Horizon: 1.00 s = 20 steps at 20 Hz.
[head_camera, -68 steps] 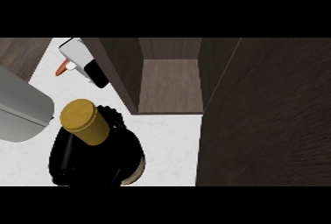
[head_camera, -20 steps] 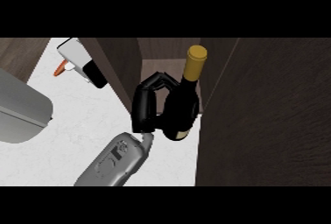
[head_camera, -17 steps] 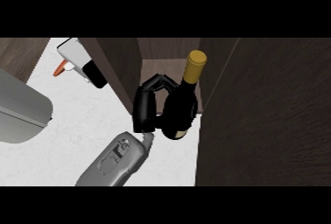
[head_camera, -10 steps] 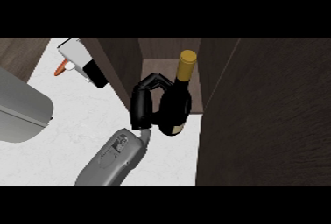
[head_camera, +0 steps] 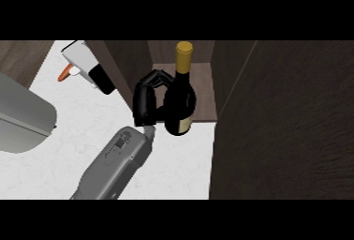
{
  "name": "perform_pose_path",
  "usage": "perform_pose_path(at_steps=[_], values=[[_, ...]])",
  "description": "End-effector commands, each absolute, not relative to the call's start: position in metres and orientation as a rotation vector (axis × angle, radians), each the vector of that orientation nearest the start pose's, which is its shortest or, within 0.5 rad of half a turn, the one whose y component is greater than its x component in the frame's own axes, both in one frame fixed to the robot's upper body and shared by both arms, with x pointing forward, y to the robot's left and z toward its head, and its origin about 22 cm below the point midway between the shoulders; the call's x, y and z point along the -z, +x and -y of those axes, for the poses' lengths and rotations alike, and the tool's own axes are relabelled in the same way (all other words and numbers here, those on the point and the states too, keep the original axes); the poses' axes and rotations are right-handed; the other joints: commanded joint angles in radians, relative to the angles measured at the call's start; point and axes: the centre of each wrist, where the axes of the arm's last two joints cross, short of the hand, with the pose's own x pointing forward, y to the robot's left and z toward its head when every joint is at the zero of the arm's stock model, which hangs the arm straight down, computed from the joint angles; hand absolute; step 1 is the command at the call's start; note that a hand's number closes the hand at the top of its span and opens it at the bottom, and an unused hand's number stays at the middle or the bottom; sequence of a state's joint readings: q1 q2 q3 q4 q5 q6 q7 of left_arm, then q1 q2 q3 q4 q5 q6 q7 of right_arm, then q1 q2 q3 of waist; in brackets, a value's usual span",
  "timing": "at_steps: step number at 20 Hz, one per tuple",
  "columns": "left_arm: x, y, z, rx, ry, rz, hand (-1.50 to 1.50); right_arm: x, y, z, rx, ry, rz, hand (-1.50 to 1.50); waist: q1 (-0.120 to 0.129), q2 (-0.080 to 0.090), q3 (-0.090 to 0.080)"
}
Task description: Pick up the wine, place it into the cabinet and close the cabinet
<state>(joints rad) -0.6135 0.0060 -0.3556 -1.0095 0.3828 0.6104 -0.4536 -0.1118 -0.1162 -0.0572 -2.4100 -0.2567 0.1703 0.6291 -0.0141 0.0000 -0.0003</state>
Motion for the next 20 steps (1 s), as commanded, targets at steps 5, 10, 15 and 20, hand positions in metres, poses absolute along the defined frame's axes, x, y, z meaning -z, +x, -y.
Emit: perform_pose_path(at_steps=[5,10,15,20], values=[[-0.040,0.382,-0.084,-0.126,0.010,1.841,1.50,-0.215,0.141,0.234,-0.286,0.262,1.921,-1.50,-0.007,0.002,0.000],[-0.043,0.389,-0.082,-0.079,0.061,1.832,1.50,-0.216,0.153,0.250,-0.283,0.269,1.920,-1.50,-0.004,0.001,0.000],[-0.045,0.404,-0.085,-0.128,0.064,1.821,1.50,-0.209,0.143,0.234,-0.295,0.304,1.915,-1.50,-0.011,0.003,0.000],[-0.038,0.419,-0.102,-0.097,0.189,1.912,1.50,-0.195,0.153,0.234,-0.287,0.299,1.921,-1.50,-0.027,0.010,0.000]])
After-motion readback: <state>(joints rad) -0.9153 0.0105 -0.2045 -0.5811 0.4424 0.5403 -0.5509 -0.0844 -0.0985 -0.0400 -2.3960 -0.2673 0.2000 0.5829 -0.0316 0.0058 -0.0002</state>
